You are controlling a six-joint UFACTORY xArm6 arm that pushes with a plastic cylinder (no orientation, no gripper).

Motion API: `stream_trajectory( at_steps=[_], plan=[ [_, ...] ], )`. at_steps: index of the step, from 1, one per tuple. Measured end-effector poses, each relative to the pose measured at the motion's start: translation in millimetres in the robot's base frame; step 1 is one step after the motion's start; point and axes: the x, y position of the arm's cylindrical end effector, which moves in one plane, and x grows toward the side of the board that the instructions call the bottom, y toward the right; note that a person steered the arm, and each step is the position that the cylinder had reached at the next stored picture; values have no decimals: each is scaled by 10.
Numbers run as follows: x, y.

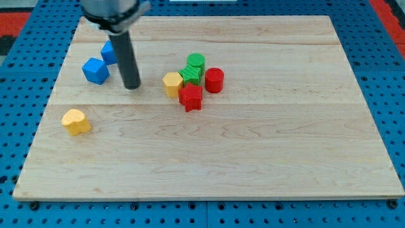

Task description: Move the blue cube to the top left of the yellow hexagon

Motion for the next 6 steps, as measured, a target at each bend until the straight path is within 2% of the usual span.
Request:
stream_trajectory(
  at_steps=[1, 2, 3, 4, 5, 6],
  plan=[
    [-248, -119],
    [-76, -182],
    [282, -268],
    [377, -977],
    [191, -1378],
    [-13, -1456]
  ],
)
